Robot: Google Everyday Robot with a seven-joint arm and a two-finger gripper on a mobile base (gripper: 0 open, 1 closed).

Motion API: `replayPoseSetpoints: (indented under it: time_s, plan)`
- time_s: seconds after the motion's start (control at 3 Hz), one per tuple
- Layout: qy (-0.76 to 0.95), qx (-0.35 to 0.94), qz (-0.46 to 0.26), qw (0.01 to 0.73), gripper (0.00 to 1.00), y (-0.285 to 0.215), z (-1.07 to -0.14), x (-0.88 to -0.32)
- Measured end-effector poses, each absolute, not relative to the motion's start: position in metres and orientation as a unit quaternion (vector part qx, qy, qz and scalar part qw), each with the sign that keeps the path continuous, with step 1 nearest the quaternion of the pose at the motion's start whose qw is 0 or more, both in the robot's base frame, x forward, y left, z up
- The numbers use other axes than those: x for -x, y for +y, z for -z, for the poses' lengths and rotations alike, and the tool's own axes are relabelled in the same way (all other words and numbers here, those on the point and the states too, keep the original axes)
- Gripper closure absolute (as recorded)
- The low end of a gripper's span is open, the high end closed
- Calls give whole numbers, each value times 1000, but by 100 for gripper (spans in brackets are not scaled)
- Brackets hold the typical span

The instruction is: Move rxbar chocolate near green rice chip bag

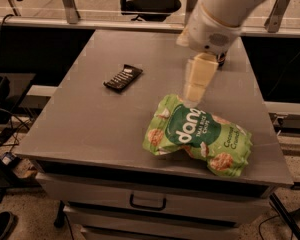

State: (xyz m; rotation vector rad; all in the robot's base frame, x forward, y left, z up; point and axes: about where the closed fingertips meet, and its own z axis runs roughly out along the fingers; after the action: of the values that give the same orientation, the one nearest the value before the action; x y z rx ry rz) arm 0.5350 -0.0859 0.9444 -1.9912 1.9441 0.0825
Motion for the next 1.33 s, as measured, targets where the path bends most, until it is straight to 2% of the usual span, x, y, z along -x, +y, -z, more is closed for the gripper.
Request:
replayPoseSetpoints:
  time_s: [0.33,0.67,1.33]
  plan:
    - [643,748,-38,158,0,-37,-931,-598]
    - [613,775,-37,149,0,-12,-923,-631]
    - [541,833,-19,116,0,36,-879,-665]
